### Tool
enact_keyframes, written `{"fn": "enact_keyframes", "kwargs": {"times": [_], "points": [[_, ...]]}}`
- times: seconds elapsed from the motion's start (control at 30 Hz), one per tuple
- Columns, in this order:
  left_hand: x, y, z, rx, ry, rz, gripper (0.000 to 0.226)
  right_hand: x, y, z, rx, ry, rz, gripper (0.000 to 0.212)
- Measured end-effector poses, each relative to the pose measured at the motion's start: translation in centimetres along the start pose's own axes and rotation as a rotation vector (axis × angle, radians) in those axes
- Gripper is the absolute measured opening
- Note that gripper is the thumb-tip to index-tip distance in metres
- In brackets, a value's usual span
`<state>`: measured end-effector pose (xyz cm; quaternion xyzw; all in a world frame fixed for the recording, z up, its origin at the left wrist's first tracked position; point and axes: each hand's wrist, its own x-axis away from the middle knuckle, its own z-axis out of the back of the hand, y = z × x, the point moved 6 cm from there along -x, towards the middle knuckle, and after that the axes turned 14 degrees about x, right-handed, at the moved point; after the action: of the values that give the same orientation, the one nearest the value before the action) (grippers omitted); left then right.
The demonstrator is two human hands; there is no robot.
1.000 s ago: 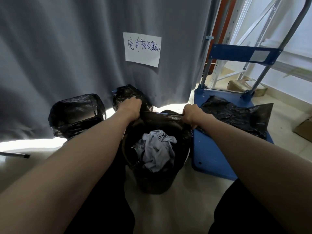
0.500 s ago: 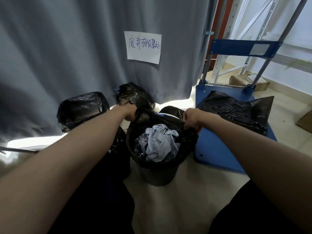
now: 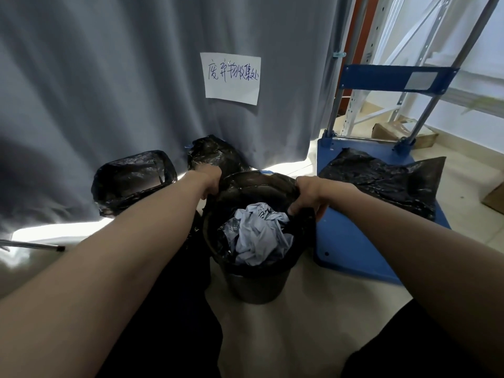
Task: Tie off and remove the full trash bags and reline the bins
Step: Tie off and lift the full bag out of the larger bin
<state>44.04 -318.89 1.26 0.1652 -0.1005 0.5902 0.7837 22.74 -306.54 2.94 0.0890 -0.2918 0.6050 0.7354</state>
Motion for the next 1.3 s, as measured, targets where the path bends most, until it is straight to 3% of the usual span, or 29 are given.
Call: {"fn": "enact_keyframes", "kwargs": {"times": [0.07, 0.2, 0.4, 0.53, 0.63, 0.73, 0.8, 0.97, 1.2, 1.3], "points": [[0.4, -0.7, 0.5, 0.039, 0.044, 0.012, 0.007, 0.3, -0.3, -0.4, 0.000, -0.076, 0.006, 0.041], [1.4, -1.2, 1.7, 0.090, 0.160, 0.010, 0.032, 0.8, -0.2, -0.4, 0.020, -0.036, -0.009, 0.030], [2.8, 1.1, 2.8, -0.016, 0.354, -0.095, 0.051, 2.0, 0.1, 1.2, 0.025, 0.312, -0.002, 0.025], [5.0, 3.0, 1.9, -0.192, 0.415, -0.281, 0.051, 3.1, -0.1, 0.3, 0.343, 0.540, 0.025, 0.040], [6.4, 3.0, 0.3, -0.387, 0.325, -0.403, 0.038, 3.9, -1.4, -1.3, 0.530, 0.651, 0.125, 0.043], [7.6, 2.2, -1.2, -0.482, 0.114, -0.436, 0.032, 5.0, -3.0, -1.8, 0.607, 0.687, 0.242, 0.030], [8.6, 1.7, -1.8, -0.557, 0.039, -0.466, 0.031, 5.4, -3.9, -1.7, 0.659, 0.650, 0.301, 0.019], [8.9, 1.5, -5.7, -0.937, 0.158, -0.664, 0.026, 5.0, -4.4, -4.2, 0.814, 0.334, 0.370, 0.024], [8.7, 1.3, -9.4, -0.910, 0.273, -0.583, 0.027, 3.8, -2.5, -7.1, 1.092, 0.176, 0.329, 0.063], [8.8, 1.1, -8.7, -0.894, 0.324, -0.554, 0.027, 3.8, -2.2, -7.3, 1.169, 0.224, 0.307, 0.055]]}}
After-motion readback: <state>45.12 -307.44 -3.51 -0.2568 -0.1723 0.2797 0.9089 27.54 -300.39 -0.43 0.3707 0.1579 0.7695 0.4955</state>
